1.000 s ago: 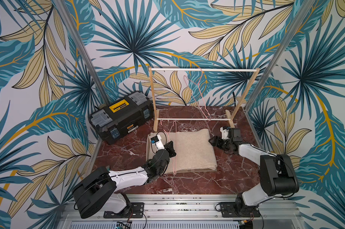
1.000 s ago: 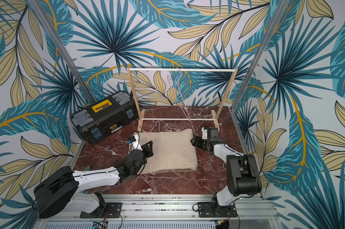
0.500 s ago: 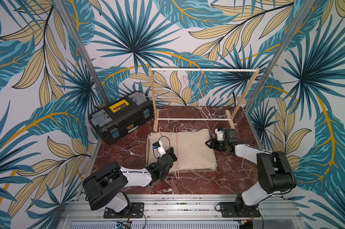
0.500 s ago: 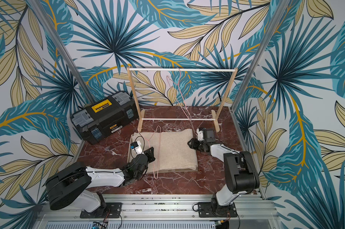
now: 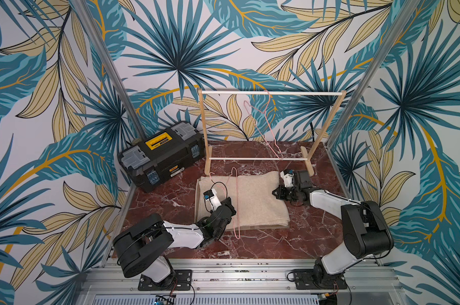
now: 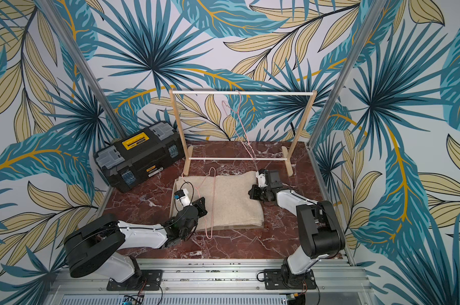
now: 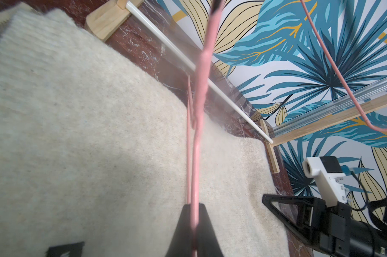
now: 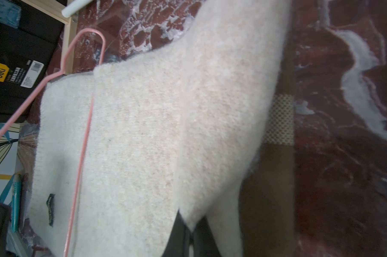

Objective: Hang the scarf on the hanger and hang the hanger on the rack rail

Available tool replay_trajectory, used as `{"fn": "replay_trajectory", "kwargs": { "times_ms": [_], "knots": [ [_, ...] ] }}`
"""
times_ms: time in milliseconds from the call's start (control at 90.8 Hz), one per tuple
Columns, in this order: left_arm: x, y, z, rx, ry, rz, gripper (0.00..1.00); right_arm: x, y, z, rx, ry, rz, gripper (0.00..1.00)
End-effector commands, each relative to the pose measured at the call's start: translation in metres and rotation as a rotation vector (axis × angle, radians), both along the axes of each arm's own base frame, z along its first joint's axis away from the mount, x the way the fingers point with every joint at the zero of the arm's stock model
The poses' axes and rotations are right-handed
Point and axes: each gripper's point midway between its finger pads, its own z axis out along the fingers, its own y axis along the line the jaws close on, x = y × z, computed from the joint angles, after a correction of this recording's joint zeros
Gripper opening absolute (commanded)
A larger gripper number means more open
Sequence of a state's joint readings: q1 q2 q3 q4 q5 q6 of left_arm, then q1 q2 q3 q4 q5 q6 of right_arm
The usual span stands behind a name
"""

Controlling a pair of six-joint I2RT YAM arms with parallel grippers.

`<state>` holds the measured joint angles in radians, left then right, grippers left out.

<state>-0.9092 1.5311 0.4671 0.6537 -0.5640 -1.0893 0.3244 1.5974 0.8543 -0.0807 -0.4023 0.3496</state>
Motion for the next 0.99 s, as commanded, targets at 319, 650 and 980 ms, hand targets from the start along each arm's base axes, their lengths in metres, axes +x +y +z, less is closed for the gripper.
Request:
{"fn": "replay_trajectory", "kwargs": {
  "times_ms": [319,650,980],
  "knots": [
    [-0.001,-0.011,0.002,0.042,0.005,-0.04,0.0,-0.027,0.116,0.093,0.267,-0.032,0.249,0.0],
    [0.001,-0.018,0.006,0.05,-0.001,-0.047,0.0,-0.035,0.187,0.073,0.423,0.003,0.387,0.0],
    [0.004,-0.028,0.005,0.04,-0.001,-0.064,0.0,-0.042,0.219,0.041,0.503,0.154,0.421,0.0]
  ]
}}
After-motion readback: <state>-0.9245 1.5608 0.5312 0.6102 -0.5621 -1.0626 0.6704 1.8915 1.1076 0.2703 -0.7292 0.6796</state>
